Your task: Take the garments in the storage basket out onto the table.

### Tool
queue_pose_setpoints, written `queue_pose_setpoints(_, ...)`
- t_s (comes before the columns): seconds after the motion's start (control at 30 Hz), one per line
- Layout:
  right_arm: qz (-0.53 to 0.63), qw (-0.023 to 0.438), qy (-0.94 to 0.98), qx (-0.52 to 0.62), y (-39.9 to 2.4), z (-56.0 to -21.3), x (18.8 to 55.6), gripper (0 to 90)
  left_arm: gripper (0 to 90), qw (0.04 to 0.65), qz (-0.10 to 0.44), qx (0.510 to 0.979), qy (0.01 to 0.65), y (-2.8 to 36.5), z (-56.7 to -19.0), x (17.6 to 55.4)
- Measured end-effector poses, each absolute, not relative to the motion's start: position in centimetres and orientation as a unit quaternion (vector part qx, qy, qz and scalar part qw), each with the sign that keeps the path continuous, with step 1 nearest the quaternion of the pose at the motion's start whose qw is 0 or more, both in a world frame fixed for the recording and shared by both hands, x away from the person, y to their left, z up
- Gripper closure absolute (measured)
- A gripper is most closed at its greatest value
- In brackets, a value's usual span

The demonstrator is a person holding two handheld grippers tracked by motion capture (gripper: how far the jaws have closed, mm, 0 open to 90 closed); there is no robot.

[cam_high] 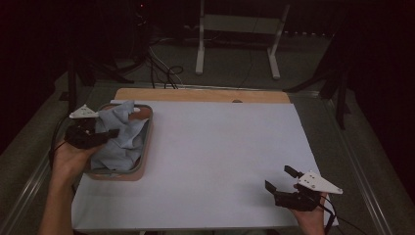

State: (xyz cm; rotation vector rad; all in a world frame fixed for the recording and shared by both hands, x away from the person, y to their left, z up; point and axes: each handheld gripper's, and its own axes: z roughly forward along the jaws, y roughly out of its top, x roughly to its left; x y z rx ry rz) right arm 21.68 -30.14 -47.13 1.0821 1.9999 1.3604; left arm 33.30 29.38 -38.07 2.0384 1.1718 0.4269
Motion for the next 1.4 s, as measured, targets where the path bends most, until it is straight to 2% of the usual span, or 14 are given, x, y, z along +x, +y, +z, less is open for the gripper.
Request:
queue_pose_setpoints(0.73, 0.498, 0.243, 0.731, 0.398, -30.2, -47.1, 21.7, 9.9, 76.8, 0.437, 0.168, 0.775, 0.424, 29.3, -36.2, 32.6)
queue_pose_setpoints(1.4, 0.498, 0.243, 0.731, 0.398, -30.2, -47.1, 21.7, 9.9, 77.0, 0.5, 0.164, 0.765, 0.371, 26.3, -33.9, 32.8)
